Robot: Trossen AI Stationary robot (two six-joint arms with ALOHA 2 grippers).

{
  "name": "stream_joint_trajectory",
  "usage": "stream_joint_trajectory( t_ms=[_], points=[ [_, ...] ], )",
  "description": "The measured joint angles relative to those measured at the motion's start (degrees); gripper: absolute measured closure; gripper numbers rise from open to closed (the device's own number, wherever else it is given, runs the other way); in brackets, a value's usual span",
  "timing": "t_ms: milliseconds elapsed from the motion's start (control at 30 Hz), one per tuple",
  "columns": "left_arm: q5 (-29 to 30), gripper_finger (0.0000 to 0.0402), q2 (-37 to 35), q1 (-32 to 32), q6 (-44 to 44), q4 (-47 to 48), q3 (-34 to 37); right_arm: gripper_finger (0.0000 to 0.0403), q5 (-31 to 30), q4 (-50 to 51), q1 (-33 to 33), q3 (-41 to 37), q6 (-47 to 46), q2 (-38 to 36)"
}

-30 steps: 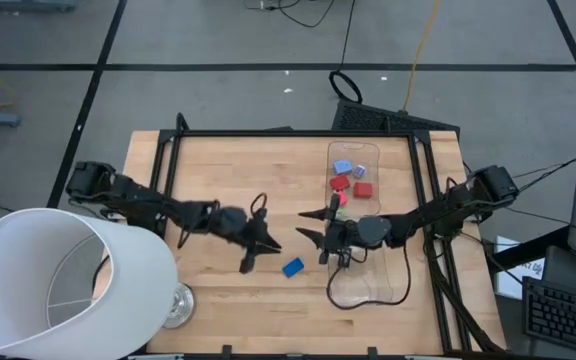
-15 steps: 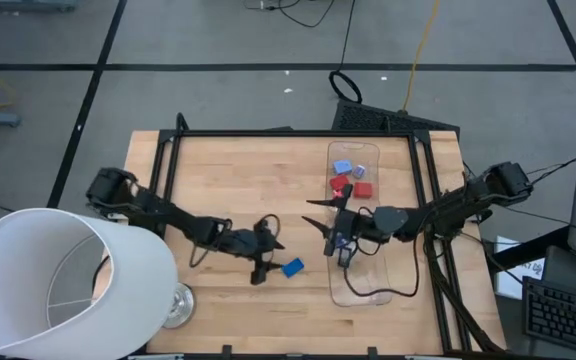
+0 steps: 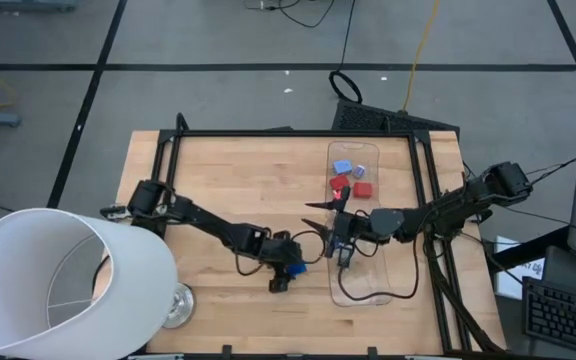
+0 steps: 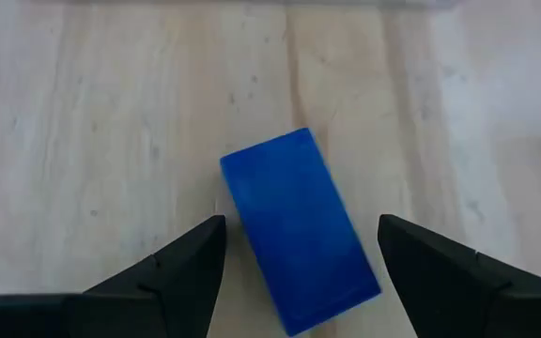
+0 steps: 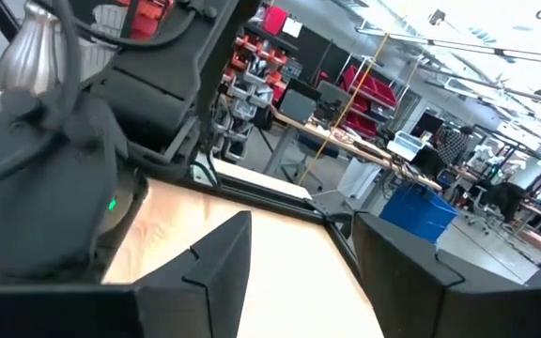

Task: Pick & Place Office items
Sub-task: Put the blue digital clock into the bottom transparent bin

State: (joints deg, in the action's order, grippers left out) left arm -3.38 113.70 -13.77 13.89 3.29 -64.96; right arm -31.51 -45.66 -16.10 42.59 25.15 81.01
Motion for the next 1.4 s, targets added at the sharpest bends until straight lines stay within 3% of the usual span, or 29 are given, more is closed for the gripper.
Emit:
stream_joint_trajectory(
  t_ms=[167, 433, 533, 767, 900, 1033, 1400],
  points=[
    [2.4, 0.0119, 0.1, 0.4, 1.1, 6.5, -2.2, 0.0225, 0.0, 1.2, 0.0, 0.0, 0.0, 0.0],
    [4.5, 0.0124, 0.0, 0.5, -0.1, 7.3, -2.2, 0.0229, 0.0, 1.3, 0.0, 0.0, 0.0, 0.0],
    [5.2, 0.0149, 0.0, 0.9, -1.5, 7.5, -2.2, 0.0231, 0.0, 1.3, 0.0, 0.0, 0.0, 0.0],
    [4.8, 0.025, 0.0, 2.3, -4.4, 8.1, -2.2, 0.0228, 0.0, 0.9, 0.0, 0.0, 0.6, 0.0],
    [6.8, 0.025, -0.5, 2.9, -5.2, 10.3, -2.1, 0.0229, 0.0, 0.9, 0.0, 0.0, 1.1, 0.0],
    [14.5, 0.025, -3.1, 2.9, -5.2, 16.3, -2.0, 0.0233, -0.2, 0.9, -0.1, 0.0, 1.1, 0.0],
    [23.1, 0.025, -16.5, 1.8, -5.7, 25.7, -1.6, 0.0234, -0.2, 3.1, -0.1, 0.0, -2.7, 0.0]
  ],
)
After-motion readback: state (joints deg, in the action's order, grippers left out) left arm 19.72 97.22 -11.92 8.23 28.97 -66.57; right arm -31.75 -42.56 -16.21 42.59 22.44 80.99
